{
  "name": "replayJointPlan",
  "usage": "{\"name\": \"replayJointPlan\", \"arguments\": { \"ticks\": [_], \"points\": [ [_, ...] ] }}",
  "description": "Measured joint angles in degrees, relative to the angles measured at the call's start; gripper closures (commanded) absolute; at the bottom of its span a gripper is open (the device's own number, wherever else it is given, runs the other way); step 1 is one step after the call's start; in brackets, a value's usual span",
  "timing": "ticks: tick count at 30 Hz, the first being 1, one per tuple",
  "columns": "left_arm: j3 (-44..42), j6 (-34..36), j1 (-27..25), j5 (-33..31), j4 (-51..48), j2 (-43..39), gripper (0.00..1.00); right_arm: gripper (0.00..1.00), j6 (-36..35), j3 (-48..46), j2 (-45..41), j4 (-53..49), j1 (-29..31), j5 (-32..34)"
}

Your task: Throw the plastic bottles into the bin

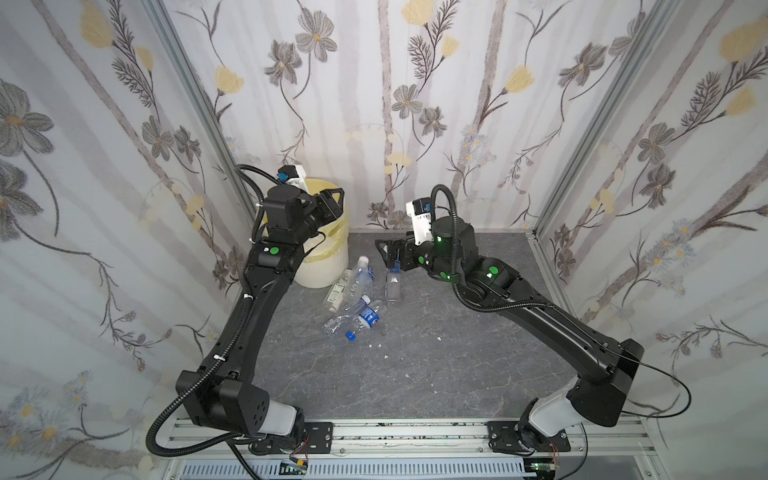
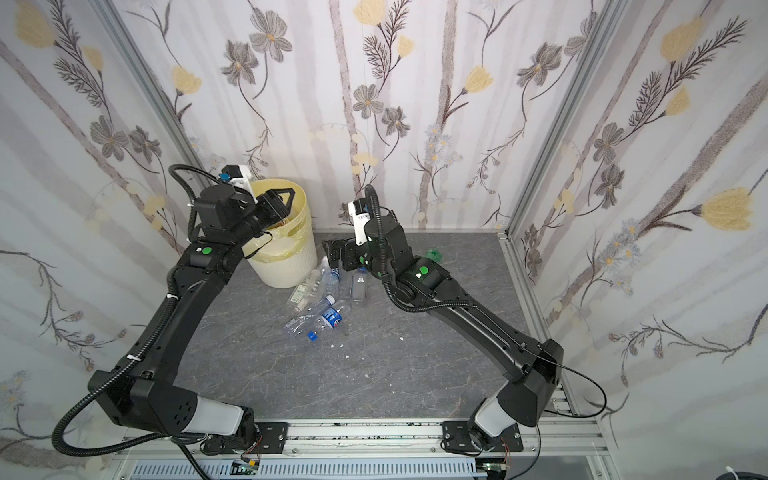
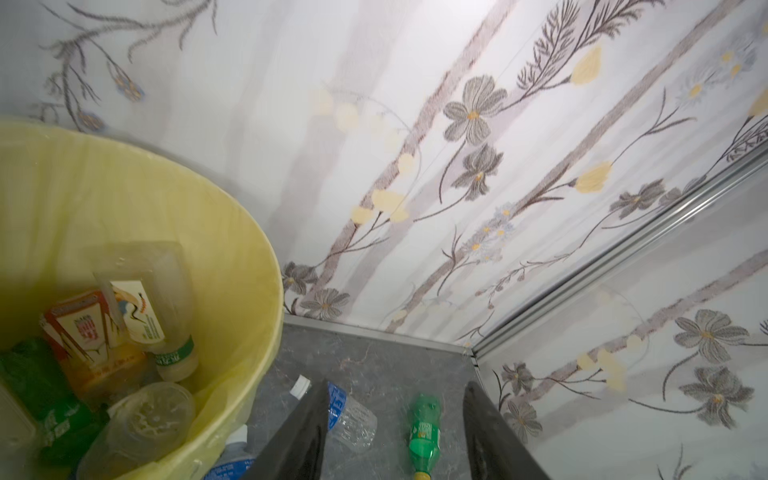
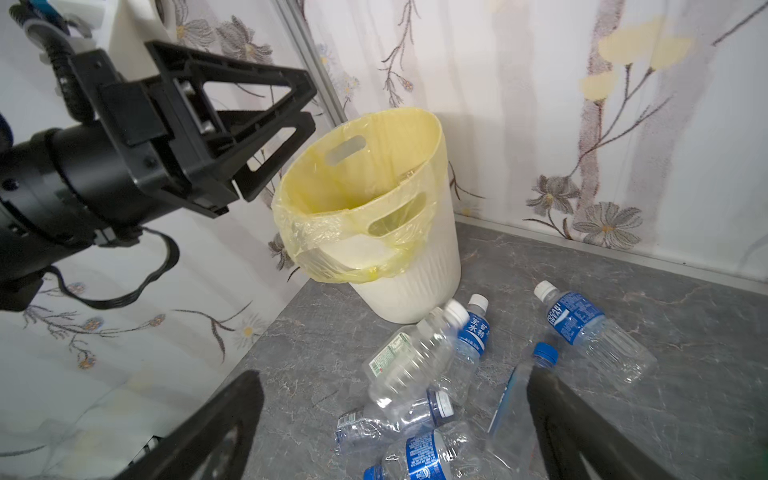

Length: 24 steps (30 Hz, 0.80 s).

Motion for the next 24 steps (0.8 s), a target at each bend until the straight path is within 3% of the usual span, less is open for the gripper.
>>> {"name": "replayJointPlan", "arguments": {
  "ticks": [5,19,24],
  "points": [
    [1.05,-0.74,2.64,1.14,-0.04,2.36,0.46,0.00,-1.27,3.21,5.09,-0.35,1.11,-1.16],
    [-7.91,-0.28,2.86,3.93,-1.27,-1.49,0.26,0.00,3.76,-15.17,5.81,-1.36,1.01,-2.38],
    [-10.12,-0.31,2.86,4.70,-1.33,-2.56,0.10,0.00,4.76,-18.25,5.29,-0.74,1.05,-2.97]
  ]
}}
